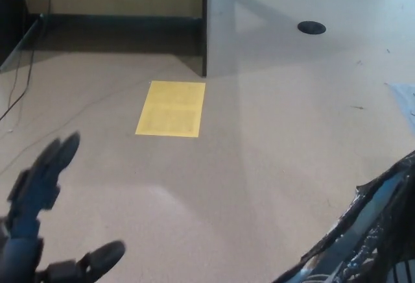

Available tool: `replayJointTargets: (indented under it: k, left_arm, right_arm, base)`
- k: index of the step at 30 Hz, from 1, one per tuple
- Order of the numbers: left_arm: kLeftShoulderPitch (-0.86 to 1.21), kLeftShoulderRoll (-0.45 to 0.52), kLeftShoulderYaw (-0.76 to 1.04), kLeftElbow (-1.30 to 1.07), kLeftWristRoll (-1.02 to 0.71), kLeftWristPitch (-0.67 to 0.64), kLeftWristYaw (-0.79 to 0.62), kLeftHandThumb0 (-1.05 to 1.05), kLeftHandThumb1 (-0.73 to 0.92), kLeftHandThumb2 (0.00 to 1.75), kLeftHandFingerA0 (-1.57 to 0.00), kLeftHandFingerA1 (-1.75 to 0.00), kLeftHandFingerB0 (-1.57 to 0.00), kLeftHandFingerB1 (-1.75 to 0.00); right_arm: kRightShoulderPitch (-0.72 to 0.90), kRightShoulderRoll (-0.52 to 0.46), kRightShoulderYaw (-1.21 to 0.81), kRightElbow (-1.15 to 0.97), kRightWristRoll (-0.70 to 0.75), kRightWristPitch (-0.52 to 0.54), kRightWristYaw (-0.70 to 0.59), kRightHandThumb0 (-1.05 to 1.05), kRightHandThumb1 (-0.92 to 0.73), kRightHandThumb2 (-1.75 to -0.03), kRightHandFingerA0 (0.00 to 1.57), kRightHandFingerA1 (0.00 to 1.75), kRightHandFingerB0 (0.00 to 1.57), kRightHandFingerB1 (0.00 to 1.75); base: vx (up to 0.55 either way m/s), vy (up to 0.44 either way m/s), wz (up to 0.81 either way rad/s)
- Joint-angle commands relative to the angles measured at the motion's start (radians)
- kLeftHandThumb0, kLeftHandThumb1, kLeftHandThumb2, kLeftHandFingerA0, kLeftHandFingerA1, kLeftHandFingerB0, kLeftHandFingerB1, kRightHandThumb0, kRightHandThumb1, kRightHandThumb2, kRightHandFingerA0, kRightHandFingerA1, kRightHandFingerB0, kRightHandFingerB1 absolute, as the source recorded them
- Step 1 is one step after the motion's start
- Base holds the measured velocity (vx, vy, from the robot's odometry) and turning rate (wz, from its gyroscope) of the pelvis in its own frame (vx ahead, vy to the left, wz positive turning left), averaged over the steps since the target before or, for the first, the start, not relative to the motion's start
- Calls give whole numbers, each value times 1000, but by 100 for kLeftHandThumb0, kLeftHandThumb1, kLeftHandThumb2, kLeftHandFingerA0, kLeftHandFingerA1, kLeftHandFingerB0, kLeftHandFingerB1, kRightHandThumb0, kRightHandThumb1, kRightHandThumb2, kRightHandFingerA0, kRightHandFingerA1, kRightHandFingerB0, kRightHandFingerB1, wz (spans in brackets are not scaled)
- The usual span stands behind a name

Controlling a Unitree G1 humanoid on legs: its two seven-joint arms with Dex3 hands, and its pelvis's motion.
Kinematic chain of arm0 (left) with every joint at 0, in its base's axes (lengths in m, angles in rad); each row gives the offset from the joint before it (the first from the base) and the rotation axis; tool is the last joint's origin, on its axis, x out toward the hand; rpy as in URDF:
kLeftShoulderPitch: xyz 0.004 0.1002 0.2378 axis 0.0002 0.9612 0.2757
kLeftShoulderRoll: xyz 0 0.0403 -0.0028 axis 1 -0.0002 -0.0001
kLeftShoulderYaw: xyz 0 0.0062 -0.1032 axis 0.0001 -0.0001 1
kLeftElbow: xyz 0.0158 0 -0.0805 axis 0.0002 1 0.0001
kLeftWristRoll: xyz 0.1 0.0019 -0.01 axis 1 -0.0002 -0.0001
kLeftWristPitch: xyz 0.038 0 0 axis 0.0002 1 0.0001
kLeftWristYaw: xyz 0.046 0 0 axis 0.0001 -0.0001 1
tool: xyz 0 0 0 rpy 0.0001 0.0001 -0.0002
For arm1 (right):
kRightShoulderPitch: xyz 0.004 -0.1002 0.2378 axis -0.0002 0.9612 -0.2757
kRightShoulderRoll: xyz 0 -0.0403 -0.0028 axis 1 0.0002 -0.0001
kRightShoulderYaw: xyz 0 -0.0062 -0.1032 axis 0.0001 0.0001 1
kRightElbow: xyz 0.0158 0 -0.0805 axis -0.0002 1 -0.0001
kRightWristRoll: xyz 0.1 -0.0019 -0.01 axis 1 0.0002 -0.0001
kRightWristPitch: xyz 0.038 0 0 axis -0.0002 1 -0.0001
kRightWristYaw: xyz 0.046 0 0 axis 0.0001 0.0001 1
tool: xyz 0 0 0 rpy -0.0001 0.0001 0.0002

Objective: A person is holding a plastic bag and the robot extends its left hand to grab the bag by hooking its thumb into the holes at the top and brings its hand down by its side. Then it extends its arm again to hand the plastic bag back to the person.

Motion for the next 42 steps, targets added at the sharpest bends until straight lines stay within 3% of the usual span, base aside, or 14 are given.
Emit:
replayJointTargets:
  k: [1, 6, 13, 15, 16, 23, 24, 29, 30, 34, 35, 37, 41, 42]
  left_arm:
    - [-112, -32, -39, -535, 115, 179, -140, -62, 39, 76, -1, -11, 0, -18]
    - [-150, -36, -45, -571, 115, 244, -165, -59, 53, 56, 0, -20, 0, -20]
    - [-321, -73, -126, -629, 68, 369, -204, -62, 42, 79, -3, -29, -3, -24]
    - [-355, -102, -156, -640, 92, 400, -210, -62, 57, 59, -14, -27, -8, -23]
    - [-368, -112, -171, -660, 111, 430, -229, -66, 43, 82, -9, -41, 0, -24]
    - [-426, -165, -287, -682, 174, 546, -316, -66, 56, 59, -16, -27, -9, -20]
    - [-446, -188, -320, -657, 206, 567, -326, -35, 31, 90, 0, -49, 0, -48]
    - [-476, -232, -399, -647, 289, 668, -396, -80, 51, 82, -14, -41, -3, -33]
    - [-466, -253, -433, -635, 344, 688, -408, -37, 20, 85, 0, -48, 0, -48]
    - [-440, -296, -502, -617, 458, 729, -435, -38, 15, 84, 0, -48, -1, -49]
    - [-430, -302, -515, -621, 482, 738, -445, -86, 49, 85, -11, -37, -6, -26]
    - [-414, -318, -541, -618, 527, 752, -457, -89, 57, 58, -15, -28, -7, -25]
    - [-360, -332, -606, -634, 593, 781, -509, -80, 47, 88, -2, -35, -1, -16]
    - [-348, -335, -618, -638, 613, 783, -518, -82, 48, 89, -3, -37, -1, -16]
  right_arm:
    - [-30, -26, -15, -11, 24, 64, 48, -49, -69, -61, 34, 34, 25, 29]
    - [-33, -26, -15, -6, 23, 56, 52, -51, -68, -61, 36, 35, 26, 30]
    - [-28, -24, -18, 1, 27, 66, 67, -50, -69, -61, 33, 35, 25, 29]
    - [-27, -26, -16, -3, 25, 69, 71, -50, -69, -61, 33, 35, 26, 30]
    - [-26, -26, -13, -4, 21, 71, 69, -50, -69, -61, 33, 34, 27, 30]
    - [-18, -30, -3, -8, 7, 77, 63, -49, -69, -61, 34, 35, 30, 31]
    - [-17, -33, -1, -9, 5, 76, 68, -48, -69, -61, 36, 35, 30, 31]
    - [-25, -40, 7, -12, -3, 85, 72, -47, -69, -61, 40, 37, 32, 31]
    - [-30, -37, 2, -9, 4, 87, 75, -47, -68, -60, 42, 37, 33, 32]
    - [-35, -35, 8, -21, 0, 108, 79, -48, -52, -87, 35, 52, 21, 44]
    - [-38, -34, 10, -22, -2, 111, 78, -49, -52, -87, 35, 52, 22, 44]
    - [-45, -34, 14, -26, -7, 113, 75, -49, -52, -87, 36, 52, 22, 44]
    - [-66, -40, 42, -18, -39, 111, 62, -54, -53, -86, 32, 50, 26, 45]
    - [-67, -37, 36, -16, -29, 109, 70, -47, -68, -62, 35, 35, 36, 33]
  base:
    - [0, 0, 0]
    - [0, 0, 0]
    - [0, 0, 0]
    - [0, 0, 0]
    - [0, 0, 0]
    - [0, 0, 0]
    - [0, 0, 0]
    - [0, 0, 0]
    - [0, 0, 0]
    - [0, 0, 0]
    - [0, 0, 0]
    - [0, 0, 0]
    - [0, 0, 0]
    - [0, 0, 0]
